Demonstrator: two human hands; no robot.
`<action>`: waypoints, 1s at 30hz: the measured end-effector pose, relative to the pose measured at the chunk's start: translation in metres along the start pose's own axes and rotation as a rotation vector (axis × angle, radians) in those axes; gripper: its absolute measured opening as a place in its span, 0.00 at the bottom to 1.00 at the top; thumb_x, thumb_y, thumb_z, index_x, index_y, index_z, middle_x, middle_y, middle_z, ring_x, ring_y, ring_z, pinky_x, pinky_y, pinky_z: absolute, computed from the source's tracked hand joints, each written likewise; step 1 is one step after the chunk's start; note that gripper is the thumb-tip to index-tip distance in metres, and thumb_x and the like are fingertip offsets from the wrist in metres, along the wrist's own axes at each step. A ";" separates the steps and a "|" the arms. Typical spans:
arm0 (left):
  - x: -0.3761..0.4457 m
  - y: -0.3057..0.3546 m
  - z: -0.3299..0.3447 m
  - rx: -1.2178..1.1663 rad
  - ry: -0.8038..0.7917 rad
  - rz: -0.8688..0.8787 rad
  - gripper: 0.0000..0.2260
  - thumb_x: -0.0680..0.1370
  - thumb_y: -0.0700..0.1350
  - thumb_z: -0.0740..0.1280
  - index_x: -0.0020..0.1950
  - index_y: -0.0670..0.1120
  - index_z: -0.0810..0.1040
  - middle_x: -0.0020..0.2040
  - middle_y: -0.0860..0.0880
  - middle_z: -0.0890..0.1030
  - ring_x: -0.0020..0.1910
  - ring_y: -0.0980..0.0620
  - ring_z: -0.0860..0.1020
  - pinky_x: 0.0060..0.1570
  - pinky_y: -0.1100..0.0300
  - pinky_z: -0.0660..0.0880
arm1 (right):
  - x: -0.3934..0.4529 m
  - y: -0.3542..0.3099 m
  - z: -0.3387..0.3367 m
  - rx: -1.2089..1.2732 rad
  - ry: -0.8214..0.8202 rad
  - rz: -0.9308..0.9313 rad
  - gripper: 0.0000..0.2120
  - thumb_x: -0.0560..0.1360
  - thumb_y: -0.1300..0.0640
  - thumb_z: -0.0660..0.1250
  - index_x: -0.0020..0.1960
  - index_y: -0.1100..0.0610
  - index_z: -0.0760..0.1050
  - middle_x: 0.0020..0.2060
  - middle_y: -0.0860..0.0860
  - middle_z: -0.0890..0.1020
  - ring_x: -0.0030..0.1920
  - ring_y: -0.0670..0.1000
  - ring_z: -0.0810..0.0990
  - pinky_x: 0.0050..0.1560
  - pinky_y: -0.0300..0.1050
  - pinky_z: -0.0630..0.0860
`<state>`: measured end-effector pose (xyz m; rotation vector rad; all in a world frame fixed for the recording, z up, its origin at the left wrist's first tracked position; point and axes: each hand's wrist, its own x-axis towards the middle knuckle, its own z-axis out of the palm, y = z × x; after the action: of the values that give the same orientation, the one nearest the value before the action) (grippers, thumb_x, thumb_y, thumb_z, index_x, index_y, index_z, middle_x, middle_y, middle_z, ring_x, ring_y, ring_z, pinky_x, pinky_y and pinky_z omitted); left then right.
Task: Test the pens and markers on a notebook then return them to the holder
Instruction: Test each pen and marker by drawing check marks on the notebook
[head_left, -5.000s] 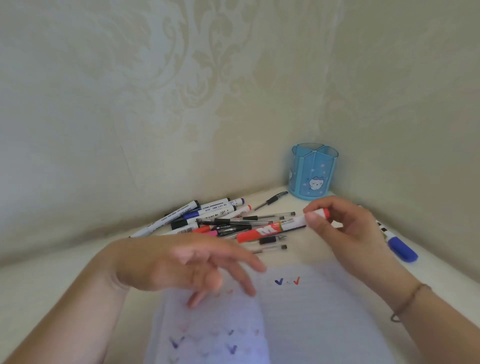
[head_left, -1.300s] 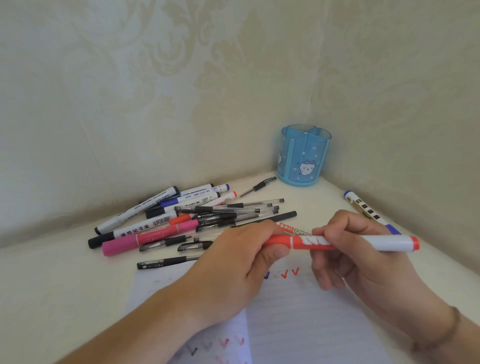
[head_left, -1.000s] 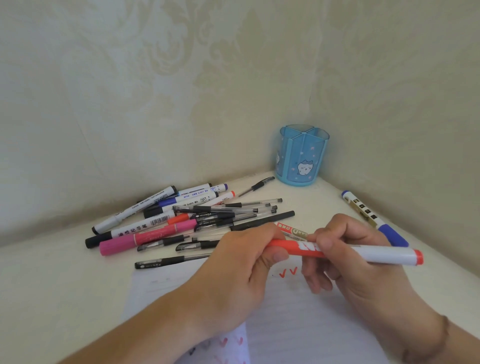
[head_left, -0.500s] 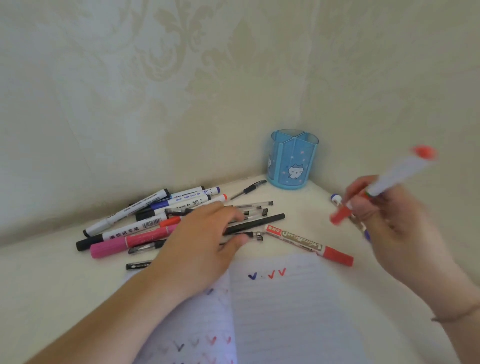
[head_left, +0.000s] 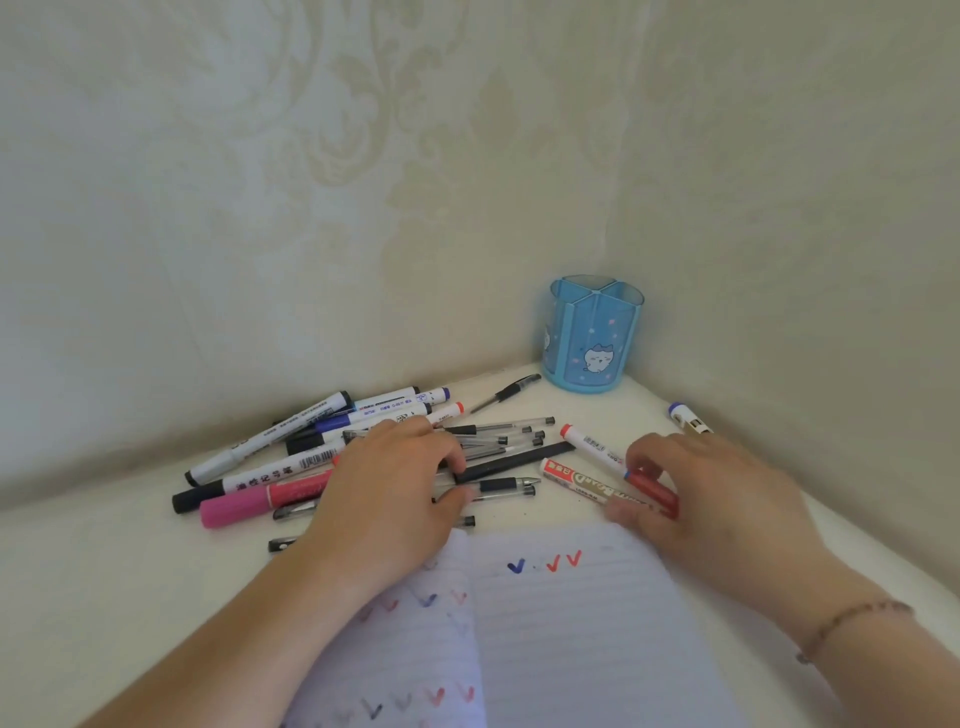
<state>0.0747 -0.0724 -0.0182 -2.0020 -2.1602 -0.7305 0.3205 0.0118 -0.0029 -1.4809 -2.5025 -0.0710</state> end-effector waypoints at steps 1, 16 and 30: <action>0.000 -0.001 0.000 -0.001 0.000 -0.003 0.08 0.74 0.58 0.68 0.49 0.57 0.78 0.39 0.60 0.68 0.47 0.55 0.70 0.51 0.57 0.70 | 0.000 -0.001 0.000 -0.010 0.015 -0.005 0.15 0.72 0.31 0.58 0.51 0.40 0.68 0.45 0.37 0.75 0.49 0.43 0.72 0.41 0.42 0.72; 0.013 -0.032 -0.024 0.147 0.082 -0.262 0.08 0.76 0.43 0.65 0.54 0.53 0.76 0.46 0.54 0.72 0.51 0.47 0.73 0.49 0.52 0.72 | 0.006 0.026 0.006 0.009 0.073 0.192 0.10 0.72 0.38 0.65 0.49 0.41 0.73 0.46 0.40 0.75 0.48 0.51 0.79 0.42 0.43 0.74; 0.008 -0.052 -0.048 0.475 -0.287 -0.358 0.05 0.76 0.46 0.65 0.51 0.53 0.75 0.51 0.54 0.79 0.52 0.50 0.77 0.52 0.57 0.72 | 0.010 0.020 0.011 0.164 0.363 0.172 0.07 0.72 0.45 0.69 0.47 0.46 0.79 0.42 0.45 0.78 0.42 0.56 0.80 0.37 0.48 0.77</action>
<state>0.0120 -0.0858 0.0125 -1.5717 -2.5757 0.0661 0.3310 0.0321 -0.0131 -1.4597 -2.0401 -0.0927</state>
